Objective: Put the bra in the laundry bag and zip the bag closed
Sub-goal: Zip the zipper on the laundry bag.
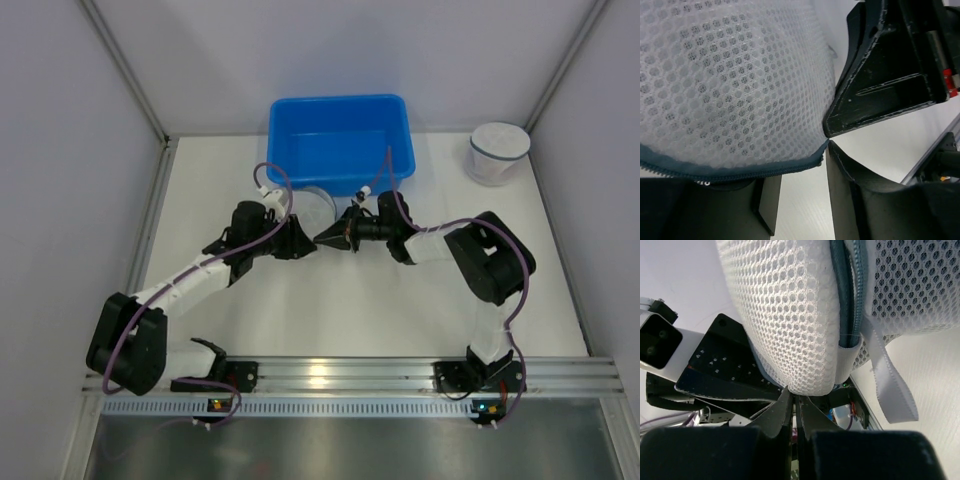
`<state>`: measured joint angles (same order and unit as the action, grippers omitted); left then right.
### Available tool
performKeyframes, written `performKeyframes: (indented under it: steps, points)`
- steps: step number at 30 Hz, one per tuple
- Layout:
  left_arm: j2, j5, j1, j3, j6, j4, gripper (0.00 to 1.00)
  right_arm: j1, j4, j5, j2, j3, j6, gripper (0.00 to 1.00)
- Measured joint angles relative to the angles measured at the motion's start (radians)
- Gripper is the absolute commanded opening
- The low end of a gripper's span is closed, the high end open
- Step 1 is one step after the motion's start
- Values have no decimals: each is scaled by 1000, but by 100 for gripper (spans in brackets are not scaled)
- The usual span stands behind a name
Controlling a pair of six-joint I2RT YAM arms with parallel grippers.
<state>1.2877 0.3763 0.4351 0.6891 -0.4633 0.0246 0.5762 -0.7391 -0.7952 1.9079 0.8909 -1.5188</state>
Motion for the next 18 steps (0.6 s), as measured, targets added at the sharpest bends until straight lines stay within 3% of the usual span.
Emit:
performKeyframes:
  steps: [5,10,18]
  points:
    - [0,70,-6,-8,-32,47,43,3,8,-3,11,0,14,0]
    - [-3,98,-8,-17,-41,56,27,5,21,-15,21,0,21,0]
    - [-5,97,-13,-26,-26,50,14,4,27,-19,21,1,26,0]
